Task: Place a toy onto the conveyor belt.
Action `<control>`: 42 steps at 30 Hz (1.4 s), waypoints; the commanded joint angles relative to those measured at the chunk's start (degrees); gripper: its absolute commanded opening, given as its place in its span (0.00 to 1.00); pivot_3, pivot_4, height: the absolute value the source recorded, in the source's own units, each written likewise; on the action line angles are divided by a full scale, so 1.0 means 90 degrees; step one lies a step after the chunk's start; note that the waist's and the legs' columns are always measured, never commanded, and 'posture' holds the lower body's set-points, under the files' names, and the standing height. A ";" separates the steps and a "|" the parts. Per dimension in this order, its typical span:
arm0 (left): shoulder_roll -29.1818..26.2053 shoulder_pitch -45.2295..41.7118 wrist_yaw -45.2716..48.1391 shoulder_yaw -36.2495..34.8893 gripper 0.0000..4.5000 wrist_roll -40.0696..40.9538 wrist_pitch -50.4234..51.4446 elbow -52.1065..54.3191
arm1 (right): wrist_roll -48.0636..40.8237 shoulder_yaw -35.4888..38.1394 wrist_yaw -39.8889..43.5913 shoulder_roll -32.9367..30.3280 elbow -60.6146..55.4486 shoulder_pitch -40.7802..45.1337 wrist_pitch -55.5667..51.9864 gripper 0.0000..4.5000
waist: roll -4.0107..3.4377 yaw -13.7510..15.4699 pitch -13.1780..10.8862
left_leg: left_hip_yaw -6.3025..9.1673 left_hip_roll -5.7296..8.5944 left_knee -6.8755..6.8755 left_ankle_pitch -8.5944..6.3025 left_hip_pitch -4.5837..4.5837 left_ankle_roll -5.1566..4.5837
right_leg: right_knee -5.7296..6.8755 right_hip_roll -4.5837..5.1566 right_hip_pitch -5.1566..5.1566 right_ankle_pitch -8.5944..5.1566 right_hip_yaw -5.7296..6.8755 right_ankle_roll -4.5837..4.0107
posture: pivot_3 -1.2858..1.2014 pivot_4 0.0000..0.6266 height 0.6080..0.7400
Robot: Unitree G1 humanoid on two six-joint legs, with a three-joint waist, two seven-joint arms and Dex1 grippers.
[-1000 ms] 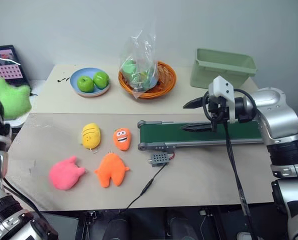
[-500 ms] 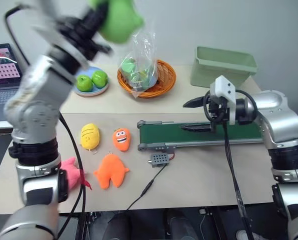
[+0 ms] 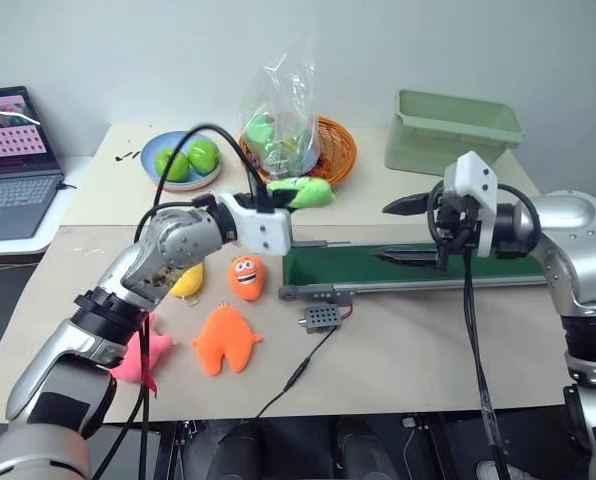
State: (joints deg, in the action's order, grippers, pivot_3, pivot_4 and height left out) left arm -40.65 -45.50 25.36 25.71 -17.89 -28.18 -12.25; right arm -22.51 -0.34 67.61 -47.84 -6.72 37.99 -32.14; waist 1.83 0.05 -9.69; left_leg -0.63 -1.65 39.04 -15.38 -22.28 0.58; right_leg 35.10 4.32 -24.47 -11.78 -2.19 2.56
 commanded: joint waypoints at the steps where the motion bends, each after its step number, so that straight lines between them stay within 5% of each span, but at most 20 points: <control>1: 0.0038 0.0114 -0.0462 -0.0037 0.06 -0.0784 -0.0927 -0.0248 | -0.0196 0.0334 -0.0114 -0.0135 -0.0294 0.0020 -0.0099 1.00 | 0.0000 0.0010 0.0000 | 0.0000 0.0000 0.0000 0.0000 0.0001 0.0000 | 0.0000 0.0000 0.0000 0.0000 0.0000 0.0000 | 0.52 0.24 1.00; 22: 0.1156 0.0054 -0.2011 0.0402 0.06 -0.2646 -0.2589 -0.2749 | -0.0728 0.0569 -0.0627 -0.0084 -0.0624 -0.0079 -0.0438 1.00 | 0.0000 0.0067 0.0001 | -0.0001 0.0000 0.0014 0.0000 0.0004 -0.0001 | 0.0018 0.0001 0.0004 0.0006 0.0002 0.0007 | 0.52 0.24 1.00; 30: 0.1099 -0.0283 -0.1933 0.0432 0.65 -0.2651 -0.2843 -0.3142 | -0.0782 0.0679 -0.0781 -0.0186 -0.0790 -0.0246 -0.0518 1.00 | -0.0001 0.0063 0.0001 | 0.0000 0.0000 0.0015 0.0000 0.0005 -0.0001 | 0.0022 0.0001 0.0005 0.0006 0.0002 0.0008 | 0.52 0.24 1.00; 34: 0.1168 -0.0148 -0.0515 0.0244 0.99 -0.1381 -0.2296 -0.3078 | -0.0770 0.0648 -0.0796 -0.0185 -0.0783 -0.0217 -0.0500 1.00 | -0.0002 0.0046 0.0002 | -0.0001 -0.0001 0.0016 0.0000 0.0009 -0.0001 | 0.0023 0.0000 0.0008 0.0006 0.0001 0.0008 | 0.52 0.24 1.00; 42: 0.1098 0.0677 0.1777 -0.0746 1.00 0.1418 0.0579 -0.0638 | -0.0702 0.0565 -0.0729 -0.0187 -0.0650 -0.0092 -0.0401 1.00 | -0.0004 -0.0004 0.0003 | 0.0002 -0.0003 0.0018 0.0000 0.0005 -0.0002 | 0.0068 -0.0001 0.0002 0.0006 0.0000 0.0008 | 0.52 0.24 1.00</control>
State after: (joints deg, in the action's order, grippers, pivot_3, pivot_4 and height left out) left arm -30.65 -39.56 38.27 22.90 -11.52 -30.65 -24.34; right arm -28.32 3.23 60.90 -48.64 -11.77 35.57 -36.83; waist 1.79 0.01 -9.66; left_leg -0.60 -1.68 39.24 -15.39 -22.24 0.57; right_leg 35.74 4.31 -24.46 -11.73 -2.19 2.63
